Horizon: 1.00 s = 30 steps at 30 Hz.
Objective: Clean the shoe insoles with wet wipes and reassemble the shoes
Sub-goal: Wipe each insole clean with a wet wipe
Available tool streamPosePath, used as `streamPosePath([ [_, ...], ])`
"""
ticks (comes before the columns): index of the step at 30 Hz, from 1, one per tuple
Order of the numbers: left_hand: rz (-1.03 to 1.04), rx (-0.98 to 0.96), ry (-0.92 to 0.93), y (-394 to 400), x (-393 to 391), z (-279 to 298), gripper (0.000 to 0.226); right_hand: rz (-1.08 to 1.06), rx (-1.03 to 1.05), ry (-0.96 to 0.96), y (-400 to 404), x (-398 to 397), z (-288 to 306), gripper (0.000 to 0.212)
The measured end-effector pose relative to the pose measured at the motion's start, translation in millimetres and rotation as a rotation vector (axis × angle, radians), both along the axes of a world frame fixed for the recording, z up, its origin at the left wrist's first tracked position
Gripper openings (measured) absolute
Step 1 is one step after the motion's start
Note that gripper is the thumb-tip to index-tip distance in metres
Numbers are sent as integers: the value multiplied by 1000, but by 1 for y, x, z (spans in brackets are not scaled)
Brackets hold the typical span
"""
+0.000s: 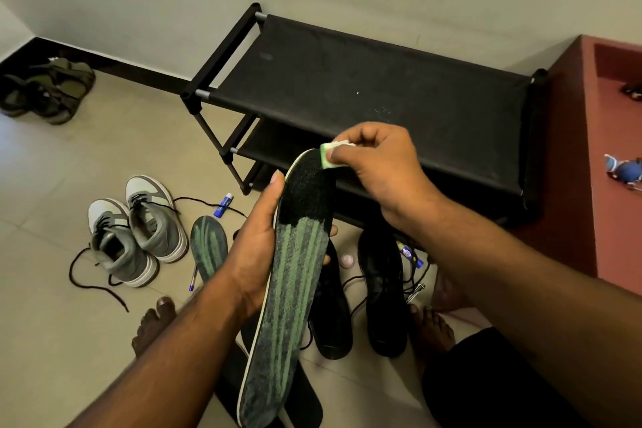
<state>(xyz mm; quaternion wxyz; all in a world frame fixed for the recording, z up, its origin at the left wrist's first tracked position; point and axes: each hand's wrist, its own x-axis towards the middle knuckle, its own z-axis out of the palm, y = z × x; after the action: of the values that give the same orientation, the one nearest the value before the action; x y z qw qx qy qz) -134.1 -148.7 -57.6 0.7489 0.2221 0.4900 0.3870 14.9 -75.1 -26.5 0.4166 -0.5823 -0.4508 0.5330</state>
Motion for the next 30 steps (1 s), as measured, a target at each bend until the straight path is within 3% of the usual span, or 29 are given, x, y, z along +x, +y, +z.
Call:
streamPosePath([
  [6, 71, -23, -72, 3, -4, -4, 75, 236, -62, 64, -35, -26, -1, 8],
  [13, 35, -7, 6, 1, 1, 0, 79, -74, -34, 58, -4, -3, -3, 6],
  [20, 78, -2, -69, 2, -4, -6, 72, 199, 0, 59, -36, -27, -7, 9],
  [26, 16, 12, -23, 1, -1, -2, 82, 31, 239, -172, 1, 3, -16, 7],
  [30, 64, 13, -115, 5, -3, 0, 74, 385, 558, -451, -9, -3, -18, 11],
])
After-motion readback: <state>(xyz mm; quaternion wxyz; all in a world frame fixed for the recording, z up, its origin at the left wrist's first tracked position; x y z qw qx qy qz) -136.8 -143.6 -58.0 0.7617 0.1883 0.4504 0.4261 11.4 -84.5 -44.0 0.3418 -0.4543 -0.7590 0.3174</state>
